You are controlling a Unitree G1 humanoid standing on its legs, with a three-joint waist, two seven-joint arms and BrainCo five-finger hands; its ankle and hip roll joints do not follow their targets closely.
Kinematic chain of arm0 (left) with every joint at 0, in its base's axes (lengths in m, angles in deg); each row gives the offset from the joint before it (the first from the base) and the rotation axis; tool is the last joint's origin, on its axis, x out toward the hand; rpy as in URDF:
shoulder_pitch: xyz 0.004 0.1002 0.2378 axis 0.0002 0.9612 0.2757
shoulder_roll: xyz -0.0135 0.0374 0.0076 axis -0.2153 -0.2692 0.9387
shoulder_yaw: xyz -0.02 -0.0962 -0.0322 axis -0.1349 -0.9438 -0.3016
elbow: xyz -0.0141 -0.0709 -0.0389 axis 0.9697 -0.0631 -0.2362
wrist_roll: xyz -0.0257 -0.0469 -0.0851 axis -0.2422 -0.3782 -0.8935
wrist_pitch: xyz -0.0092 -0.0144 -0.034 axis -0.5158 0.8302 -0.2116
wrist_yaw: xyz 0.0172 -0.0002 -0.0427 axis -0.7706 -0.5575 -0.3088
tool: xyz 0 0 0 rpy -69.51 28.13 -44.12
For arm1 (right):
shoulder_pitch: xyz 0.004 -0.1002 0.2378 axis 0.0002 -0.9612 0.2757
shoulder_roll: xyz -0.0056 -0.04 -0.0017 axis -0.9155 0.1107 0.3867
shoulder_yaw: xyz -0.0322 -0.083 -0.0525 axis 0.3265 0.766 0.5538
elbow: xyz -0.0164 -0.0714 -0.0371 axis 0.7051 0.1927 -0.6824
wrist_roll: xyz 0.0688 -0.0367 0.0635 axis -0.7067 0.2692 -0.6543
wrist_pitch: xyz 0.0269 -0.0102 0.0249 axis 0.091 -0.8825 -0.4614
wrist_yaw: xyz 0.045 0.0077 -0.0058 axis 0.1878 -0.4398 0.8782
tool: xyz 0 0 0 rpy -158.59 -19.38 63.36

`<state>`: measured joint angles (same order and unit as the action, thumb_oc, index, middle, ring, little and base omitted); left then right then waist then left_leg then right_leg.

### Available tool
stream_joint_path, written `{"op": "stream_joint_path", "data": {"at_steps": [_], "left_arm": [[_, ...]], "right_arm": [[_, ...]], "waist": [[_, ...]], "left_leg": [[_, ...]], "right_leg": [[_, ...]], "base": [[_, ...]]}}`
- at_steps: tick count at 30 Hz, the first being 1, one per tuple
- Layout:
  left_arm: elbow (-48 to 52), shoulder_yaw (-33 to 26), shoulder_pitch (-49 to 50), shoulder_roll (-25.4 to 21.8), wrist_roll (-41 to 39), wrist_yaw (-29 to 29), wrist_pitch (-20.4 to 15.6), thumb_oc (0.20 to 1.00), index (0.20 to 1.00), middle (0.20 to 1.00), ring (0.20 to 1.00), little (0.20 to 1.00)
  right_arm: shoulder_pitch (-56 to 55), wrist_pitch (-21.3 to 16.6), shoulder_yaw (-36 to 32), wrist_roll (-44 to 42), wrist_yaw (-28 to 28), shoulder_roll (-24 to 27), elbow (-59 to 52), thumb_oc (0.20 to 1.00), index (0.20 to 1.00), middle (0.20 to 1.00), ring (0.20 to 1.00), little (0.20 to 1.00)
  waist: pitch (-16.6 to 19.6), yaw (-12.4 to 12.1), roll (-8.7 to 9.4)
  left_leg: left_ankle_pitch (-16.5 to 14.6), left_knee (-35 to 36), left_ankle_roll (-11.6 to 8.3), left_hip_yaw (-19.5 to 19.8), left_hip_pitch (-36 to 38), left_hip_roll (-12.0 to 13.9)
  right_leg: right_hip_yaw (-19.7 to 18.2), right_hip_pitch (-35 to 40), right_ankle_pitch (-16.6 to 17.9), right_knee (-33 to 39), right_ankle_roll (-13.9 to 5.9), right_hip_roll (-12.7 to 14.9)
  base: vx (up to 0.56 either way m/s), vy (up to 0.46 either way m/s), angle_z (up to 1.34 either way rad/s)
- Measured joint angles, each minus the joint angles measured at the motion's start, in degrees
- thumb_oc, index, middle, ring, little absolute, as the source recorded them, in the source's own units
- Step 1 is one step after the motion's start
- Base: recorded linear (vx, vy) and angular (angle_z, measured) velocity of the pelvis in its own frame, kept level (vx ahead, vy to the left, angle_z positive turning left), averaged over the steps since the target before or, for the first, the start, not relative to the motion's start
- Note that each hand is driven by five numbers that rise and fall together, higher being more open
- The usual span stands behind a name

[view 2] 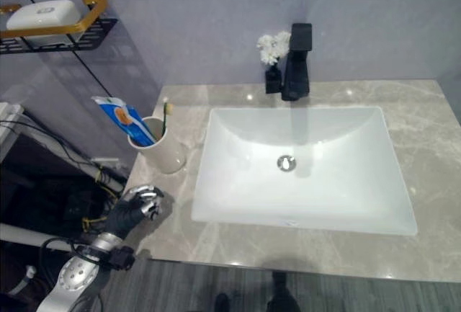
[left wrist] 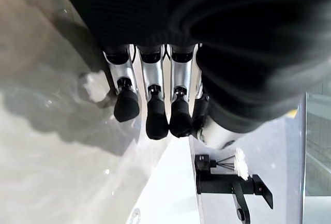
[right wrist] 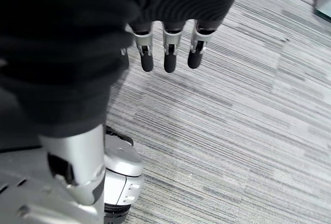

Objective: Put brush and paste in cup on sink, flatten towel.

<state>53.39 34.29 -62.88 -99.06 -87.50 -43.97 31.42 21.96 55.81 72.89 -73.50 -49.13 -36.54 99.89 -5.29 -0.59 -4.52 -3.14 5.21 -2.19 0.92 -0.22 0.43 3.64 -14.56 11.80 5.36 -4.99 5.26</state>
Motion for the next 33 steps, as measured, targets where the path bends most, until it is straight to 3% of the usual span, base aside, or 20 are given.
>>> {"op": "stream_joint_path", "data": {"at_steps": [13, 16, 25, 33], "left_arm": [[-0.42, -0.06, -5.82, 2.65, 1.84, -3.42, 0.03, 0.2, 0.2, 0.2, 0.2, 0.2], [-2.35, -1.1, -7.77, 2.66, 6.52, -5.34, -0.27, 0.2, 0.2, 0.2, 0.2, 0.2], [-4.88, -4.45, -10.14, 4.13, 13.07, -10.95, -0.54, 0.2, 0.2, 0.2, 0.2, 0.2], [-9.58, -5.29, -14.63, 4.12, 16.14, -14.93, -0.73, 0.2, 0.2, 0.2, 0.2, 0.2]], "right_arm": [[2.33, -0.51, -0.09, -5.93, 1.3, 0.62, -1.48, 1.0, 1.0, 1.0, 1.0, 1.0], [2.48, -0.62, -1.78, -7.2, 1.38, 0.49, -1.52, 1.0, 1.0, 1.0, 1.0, 1.0], [2.4, -1.61, -1.69, -8.16, 1.42, -0.09, -1.65, 1.0, 1.0, 1.0, 1.0, 1.0], [1.92, -1.64, -1.24, -8.14, 1.37, -1.51, -1.73, 1.0, 1.0, 1.0, 1.0, 1.0]], "waist": [[-0.81, 0.21, -0.55], [-0.9, 0.56, -0.42], [-1.54, 1.81, 1.18], [0.43, 3.32, 4.41]], "left_leg": [[0.24, -0.03, -0.25, 0.18, -2.81, 0.21], [0.24, -0.03, -0.26, 0.14, -2.6, 0.21], [0.13, 0.03, -0.18, -1.3, -1.96, 0.28], [0.01, 0.05, -0.09, -3.28, -1.83, 0.08]], "right_leg": [[0.21, -2.68, 0.22, -0.34, 0.26, -0.13], [0.19, -2.68, 0.18, -0.33, 0.24, -0.15], [-1.18, -2.74, 0.34, -0.34, 0.33, -0.6], [-2.96, -3.56, 0.95, -0.36, 0.54, -0.99]], "base": [[0.02, -0.02, 0.01], [0.04, -0.014, -0.01], [0.02, -0.002, -0.08], [0.02, -0.003, -0.12]]}}
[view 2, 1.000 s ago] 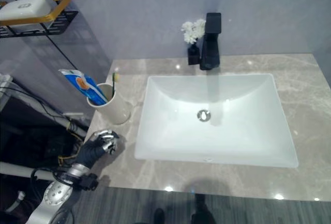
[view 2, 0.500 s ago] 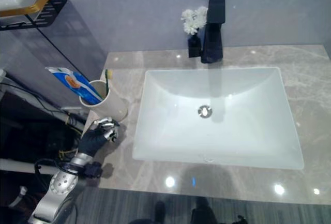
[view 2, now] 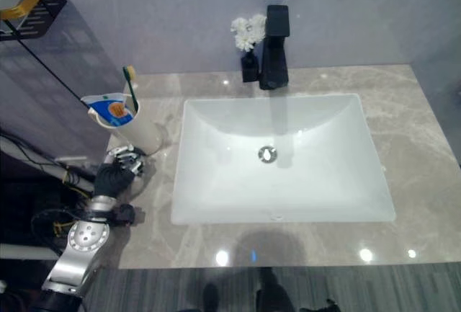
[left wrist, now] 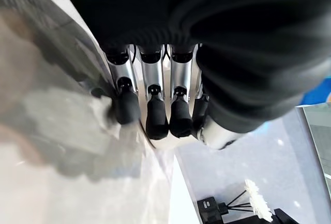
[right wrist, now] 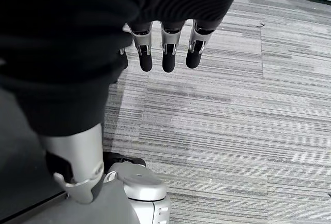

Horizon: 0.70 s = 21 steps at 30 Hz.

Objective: Put brush and paste in cup on sink, flatten towel.

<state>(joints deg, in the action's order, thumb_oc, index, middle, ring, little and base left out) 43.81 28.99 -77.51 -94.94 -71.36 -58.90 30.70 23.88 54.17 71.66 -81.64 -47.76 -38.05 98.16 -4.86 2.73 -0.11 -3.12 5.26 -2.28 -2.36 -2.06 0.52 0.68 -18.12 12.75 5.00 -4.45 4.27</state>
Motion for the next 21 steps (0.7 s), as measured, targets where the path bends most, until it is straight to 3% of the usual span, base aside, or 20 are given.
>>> {"op": "stream_joint_path", "data": {"at_steps": [21], "left_arm": [[-1.68, -1.89, 2.11, -0.15, 0.3, -1.28, 0.46, 0.2, 0.2, 0.2, 0.2, 0.2]], "right_arm": [[-1.54, -0.02, 0.18, 0.02, -0.26, -0.26, -0.05, 1.0, 1.0, 1.0, 1.0, 1.0]], "waist": [[2.24, -0.05, 0.41]], "left_leg": [[0.02, 0.0, -0.03, -0.2, -0.11, 0.03]], "right_leg": [[-0.16, -0.22, 0.16, 0.0, 0.13, -0.11]], "base": [[0.0, -0.001, 0.0]]}}
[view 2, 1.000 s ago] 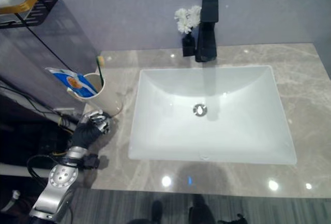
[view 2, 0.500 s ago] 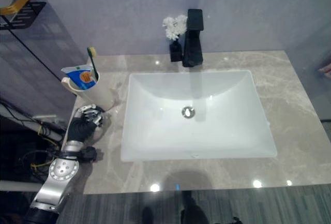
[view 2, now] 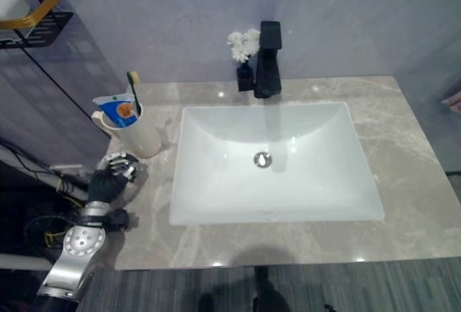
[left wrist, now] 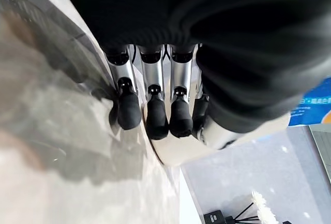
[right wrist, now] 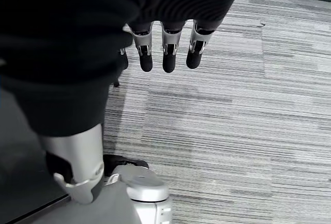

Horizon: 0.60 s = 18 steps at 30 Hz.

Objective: Put brush and paste in cup on sink, flatten towel.

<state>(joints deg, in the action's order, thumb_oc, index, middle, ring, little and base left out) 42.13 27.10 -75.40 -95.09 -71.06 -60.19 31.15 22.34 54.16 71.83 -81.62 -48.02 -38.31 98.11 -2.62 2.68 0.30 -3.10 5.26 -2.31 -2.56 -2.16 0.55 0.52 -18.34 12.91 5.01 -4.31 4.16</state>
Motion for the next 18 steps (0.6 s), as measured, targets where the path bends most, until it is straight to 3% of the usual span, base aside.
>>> {"op": "stream_joint_path", "data": {"at_steps": [5, 18], "left_arm": [[-0.04, -0.14, -1.31, 0.0, 0.0, -0.47, 0.0, 0.2, 0.2, 0.2, 0.2, 0.2], [-4.8, 0.13, -7.02, 0.24, 0.07, -3.13, -0.54, 0.2, 0.2, 0.2, 0.2, 0.2]], "right_arm": [[-0.19, -0.02, 0.04, 0.0, -0.01, 0.0, -0.06, 1.0, 1.0, 1.0, 1.0, 1.0], [-0.29, -0.07, 1.47, -0.02, -0.06, -0.26, -0.24, 1.0, 1.0, 1.0, 1.0, 1.0]], "waist": [[0.93, 0.25, 1.26], [0.56, 1.4, 1.96]], "left_leg": [[0.03, -0.01, -0.04, -0.57, -1.04, 0.04], [0.0, 0.0, -0.05, -1.4, -1.2, 0.02]], "right_leg": [[-0.4, -1.27, 0.26, -0.01, 0.08, -0.2], [-1.37, -1.85, 0.32, 0.02, 0.01, -0.44]], "base": [[0.0, -0.018, -0.05], [0.01, -0.007, -0.03]]}}
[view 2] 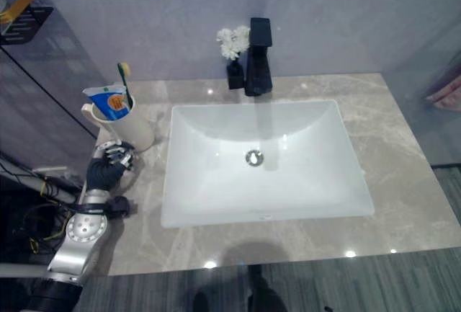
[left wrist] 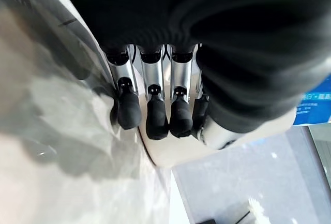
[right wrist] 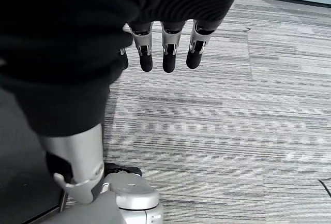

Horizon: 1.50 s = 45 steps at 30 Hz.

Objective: Put brush and paste in cup on sink, flatten towel.

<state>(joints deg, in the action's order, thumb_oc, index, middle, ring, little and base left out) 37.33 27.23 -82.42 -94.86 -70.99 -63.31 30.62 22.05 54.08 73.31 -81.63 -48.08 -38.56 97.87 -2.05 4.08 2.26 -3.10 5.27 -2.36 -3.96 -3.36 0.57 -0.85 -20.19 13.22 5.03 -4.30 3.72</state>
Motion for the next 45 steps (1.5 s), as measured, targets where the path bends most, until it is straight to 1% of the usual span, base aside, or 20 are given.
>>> {"op": "stream_joint_path", "data": {"at_steps": [4, 11, 18, 21, 23, 26, 28, 32, 34, 39, 42, 45], "left_arm": [[-0.63, 0.11, -0.72, -0.01, 1.05, -1.47, 0.02, 0.2, 0.2, 0.2, 0.2, 0.2], [-0.99, -0.34, -1.52, -0.25, 2.74, -1.79, 0.69, 0.2, 0.2, 0.2, 0.2, 0.2], [-4.61, -0.72, -4.95, -0.6, 2.81, -3.23, 0.87, 0.2, 0.2, 0.2, 0.2, 0.2], [-6.95, -0.64, -6.85, -1.63, 3.39, -3.79, 0.98, 0.2, 0.2, 0.2, 0.2, 0.2], [-8.06, -0.57, -7.48, -2.63, 3.7, -4.08, 1.02, 0.2, 0.2, 0.2, 0.2, 0.2], [-8.92, -0.63, -8.73, -2.64, 4.52, -4.41, 1.9, 0.2, 0.2, 0.2, 0.2, 0.2], [-10.83, 0.02, -10.76, -2.77, 5.0, -4.61, 1.98, 0.2, 0.2, 0.2, 0.2, 0.2], [-11.55, 0.21, -11.69, -3.0, 5.31, -5.41, 2.15, 0.2, 0.2, 0.2, 0.2, 0.2], [-13.11, 1.48, -13.15, -4.9, 5.33, -5.25, 3.3, 0.2, 0.2, 0.2, 0.2, 0.2], [-13.58, 1.9, -14.57, -5.82, 5.38, -5.24, 4.23, 0.2, 0.2, 0.2, 0.2, 0.2], [-18.37, 2.49, -18.83, -6.51, 5.34, -5.39, 4.34, 0.2, 0.2, 0.2, 0.2, 0.2], [-19.86, 2.5, -20.73, -7.11, 4.92, -5.77, 4.38, 0.2, 0.2, 0.2, 0.2, 0.2]], "right_arm": [[-0.04, -0.15, 0.11, 0.0, 0.01, -0.27, -0.01, 1.0, 1.0, 1.0, 1.0, 1.0], [-0.22, -0.84, 0.1, -0.01, 0.0, -0.37, 0.0, 1.0, 1.0, 1.0, 1.0, 1.0], [-0.47, -0.85, 0.12, -0.01, -0.07, -1.01, -0.03, 1.0, 1.0, 1.0, 1.0, 1.0], [-0.51, -0.91, 0.77, 0.0, -0.17, -1.03, -0.03, 1.0, 1.0, 1.0, 1.0, 1.0], [-0.52, -0.95, 0.83, 0.01, -0.17, -1.17, -0.11, 1.0, 1.0, 1.0, 1.0, 1.0], [-0.6, -0.94, 1.19, 0.01, -0.17, -1.21, -0.23, 1.0, 1.0, 1.0, 1.0, 1.0], [-0.75, -0.94, 2.09, 0.02, -0.17, -1.17, -0.33, 1.0, 1.0, 1.0, 1.0, 1.0], [-0.92, -0.95, 2.31, 0.01, -0.17, -1.19, -0.54, 1.0, 1.0, 1.0, 1.0, 1.0], [-0.93, -0.95, 2.31, 0.01, -0.2, -1.18, -0.62, 1.0, 1.0, 1.0, 1.0, 1.0], [-1.74, -0.86, 2.32, 0.02, -0.38, -1.19, -0.57, 1.0, 1.0, 1.0, 1.0, 1.0], [-1.82, -0.85, 2.39, 0.02, -0.41, -1.14, -0.57, 1.0, 1.0, 1.0, 1.0, 1.0], [-1.8, -0.89, 2.48, 0.01, -0.42, -1.1, -0.62, 1.0, 1.0, 1.0, 1.0, 1.0]], "waist": [[0.02, 0.17, 0.37], [0.12, 0.22, 1.04], [0.69, 0.23, 2.14], [0.77, 0.88, 2.31], [0.82, 1.24, 2.37], [0.83, 1.49, 2.38], [0.87, 1.54, 2.43], [0.89, 2.03, 2.45], [1.01, 2.39, 2.62], [1.17, 2.82, 2.62], [1.29, 2.88, 2.55], [1.32, 2.88, 2.55]], "left_leg": [[-0.07, 0.01, -0.04, -0.05, 0.14, 0.06], [-0.14, 0.01, -0.07, -0.33, 0.3, 0.19], [-0.27, 0.02, -0.27, -1.36, 0.67, 0.54], [-0.35, 0.03, -0.4, -1.56, 0.8, 0.77], [-0.43, 0.04, -0.52, -1.89, 1.02, 0.94], [-0.64, 0.04, -0.78, -2.57, 1.34, 1.17], [-0.68, 0.03, -0.83, -2.63, 1.33, 1.3], [-0.7, 0.03, -0.86, -2.7, 1.33, 1.34], [-0.7, 0.03, -0.86, -2.76, 1.28, 1.33], [-0.71, 0.02, -0.86, -2.78, 0.37, 1.35], [-0.75, 0.02, -1.0, -2.79, 0.04, 1.62], [-0.88, 0.02, -1.21, -2.78, -0.44, 1.99]], "right_leg": [[-0.02, 0.11, 0.0, 0.0, 0.0, -0.08], [-0.19, 0.16, 0.0, -0.01, -0.01, -0.31], [-0.73, 0.14, -0.09, -0.01, 0.1, -0.85], [-0.76, 0.14, -0.16, 0.0, 0.2, -1.11], [-1.05, 0.18, -0.17, 0.01, 0.21, -1.34], [-1.62, 0.21, -0.16, 0.0, 0.2, -1.78], [-1.63, 0.2, -0.16, -0.01, 0.21, -1.9], [-1.65, 0.17, -0.12, -0.01, 0.15, -1.97], [-1.7, 0.09, -0.18, -0.02, 0.24, -1.97], [-1.69, -0.75, -0.22, -0.02, 0.29, -1.96], [-1.6, -1.14, -0.05, -0.03, 0.1, -2.23], [-1.48, -1.64, 0.05, -0.03, 0.61, -2.57]], "base": [[0.03, -0.009, -0.01], [0.02, -0.007, -0.01], [0.01, -0.004, -0.07], [0.02, -0.003, -0.03], [0.02, -0.006, -0.09], [0.02, -0.012, -0.12], [0.01, -0.011, -0.02], [0.0, 0.0, 0.0], [0.0, 0.0, 0.0], [0.0, 0.0, 0.0], [0.01, -0.01, 0.0], [0.02, -0.016, -0.01]]}}
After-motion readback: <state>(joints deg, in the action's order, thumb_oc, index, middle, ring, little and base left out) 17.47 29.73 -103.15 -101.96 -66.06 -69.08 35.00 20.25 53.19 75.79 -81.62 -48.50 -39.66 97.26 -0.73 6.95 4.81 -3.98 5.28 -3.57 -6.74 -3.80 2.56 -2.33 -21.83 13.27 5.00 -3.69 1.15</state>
